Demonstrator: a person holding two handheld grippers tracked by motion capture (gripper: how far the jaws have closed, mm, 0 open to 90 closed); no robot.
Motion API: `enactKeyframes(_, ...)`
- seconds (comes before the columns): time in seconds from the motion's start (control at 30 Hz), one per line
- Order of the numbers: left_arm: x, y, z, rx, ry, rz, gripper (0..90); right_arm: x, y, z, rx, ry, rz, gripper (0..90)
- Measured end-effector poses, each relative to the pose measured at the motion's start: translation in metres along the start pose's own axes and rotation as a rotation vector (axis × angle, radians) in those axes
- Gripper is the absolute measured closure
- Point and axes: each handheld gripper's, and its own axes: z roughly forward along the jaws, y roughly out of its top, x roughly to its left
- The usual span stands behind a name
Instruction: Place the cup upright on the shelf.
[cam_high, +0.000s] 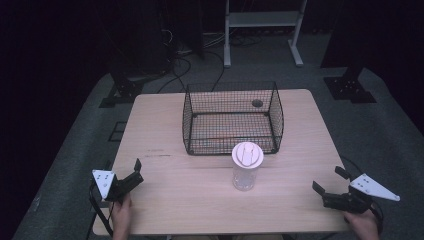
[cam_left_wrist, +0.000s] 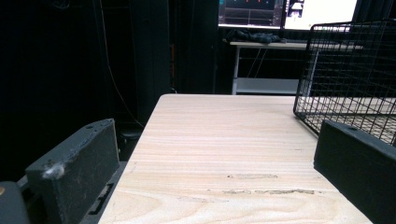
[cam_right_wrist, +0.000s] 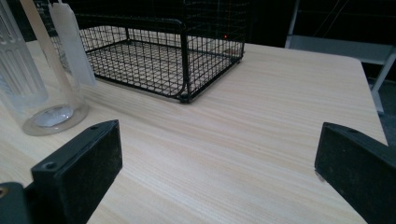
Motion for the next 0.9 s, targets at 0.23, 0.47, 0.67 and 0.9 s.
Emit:
enactKeyframes(0.23, 0.003, 0.0, 0.0, -0.003, -0.004, -0.019, 0.0, 0.011, 0.007, -0.001, -0.019, 0.042, -0.024, 0.2)
enactKeyframes(0.47, 0.003, 0.0, 0.0, -0.006, -0.007, -0.019, 0.0, 0.037, 0.025, -0.005, -0.072, 0.086, -0.068, 0.2)
enactKeyframes(0.67, 0.004, 0.0, 0.0, -0.006, -0.014, -0.028, 0.0, 0.065, 0.038, 0.0, -0.092, 0.124, -0.12, 0.2)
enactKeyframes(0.9, 0.004, 0.0, 0.0, -0.006, -0.014, -0.031, 0.0, 0.099, 0.053, 0.017, -0.121, 0.171, -0.162, 0.2)
